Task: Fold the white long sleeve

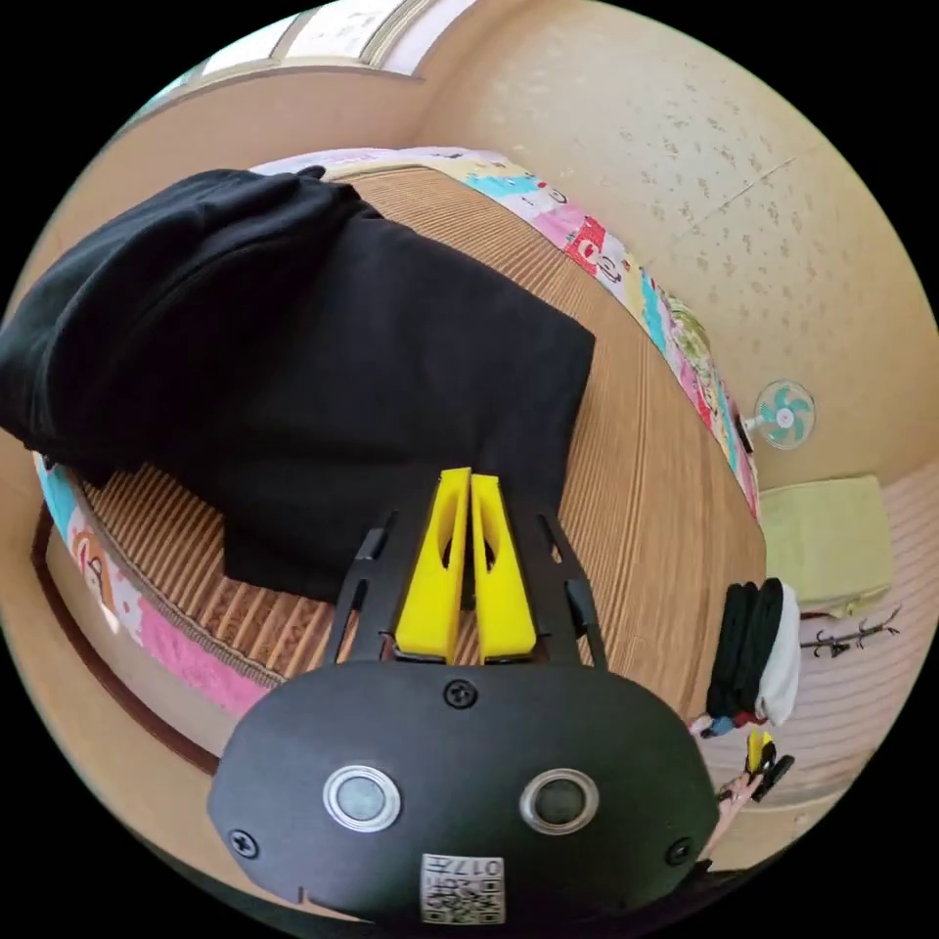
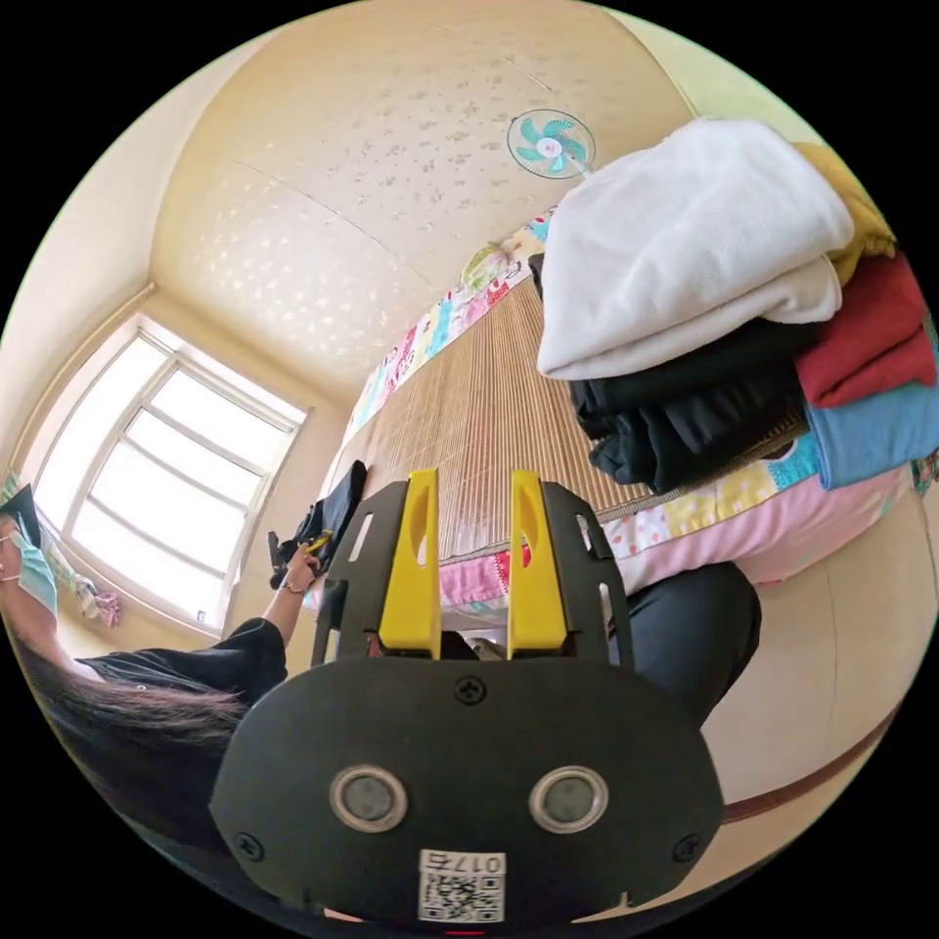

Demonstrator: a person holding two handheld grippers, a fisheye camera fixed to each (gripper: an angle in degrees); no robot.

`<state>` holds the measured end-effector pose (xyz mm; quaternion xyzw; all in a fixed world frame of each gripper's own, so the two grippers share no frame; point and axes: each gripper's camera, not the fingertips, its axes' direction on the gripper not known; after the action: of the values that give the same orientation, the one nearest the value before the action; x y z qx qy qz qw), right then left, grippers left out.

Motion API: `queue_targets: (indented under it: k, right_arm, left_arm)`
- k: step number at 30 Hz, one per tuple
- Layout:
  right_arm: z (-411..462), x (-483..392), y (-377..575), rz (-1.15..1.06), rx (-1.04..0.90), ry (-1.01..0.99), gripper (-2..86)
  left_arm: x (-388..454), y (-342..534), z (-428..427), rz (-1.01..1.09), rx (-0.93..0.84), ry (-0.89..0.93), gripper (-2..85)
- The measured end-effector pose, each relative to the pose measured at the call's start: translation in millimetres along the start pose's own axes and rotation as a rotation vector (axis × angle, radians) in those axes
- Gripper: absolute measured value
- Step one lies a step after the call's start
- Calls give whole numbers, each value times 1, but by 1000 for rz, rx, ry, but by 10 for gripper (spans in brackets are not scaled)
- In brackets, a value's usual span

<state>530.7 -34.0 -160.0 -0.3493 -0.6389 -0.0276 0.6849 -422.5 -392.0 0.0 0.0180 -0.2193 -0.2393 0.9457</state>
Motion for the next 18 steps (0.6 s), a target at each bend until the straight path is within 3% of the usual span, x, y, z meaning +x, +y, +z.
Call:
queue_targets:
  k: [2, 3, 4, 6, 8, 11, 13, 16, 18]
  right_arm:
    - [27, -33, 2, -67, -45, -36, 87]
    - [35, -42, 3, -87, -58, -37, 84]
    - [51, -60, 4, -127, -87, -30, 83]
    - [78, -87, 3, -196, -149, -1, 87]
    - [103, -122, 3, -251, -207, 57, 96]
    - [112, -156, 15, -337, -219, 82, 97]
    - [116, -166, 23, -360, -238, 111, 98]
    - [125, -171, 34, -368, -257, 124, 101]
    - [135, -171, 37, -352, -277, 106, 103]
  left_arm:
    - [37, 7, 25, 185, -145, 404, -6]
    - [77, 26, 50, 293, -303, 664, -7]
    - [121, 56, 66, 394, -411, 567, -7]
    - [178, 112, 62, 609, -385, 359, -5]
    - [198, 150, 38, 667, -299, 405, 1]
    - [155, 152, -13, 462, -106, 413, 33]
    - [75, 128, -63, 189, 141, 302, 74]
    - [-21, 97, -113, -52, 448, 112, 89]
    - [-67, 63, -118, -180, 425, 50, 142]
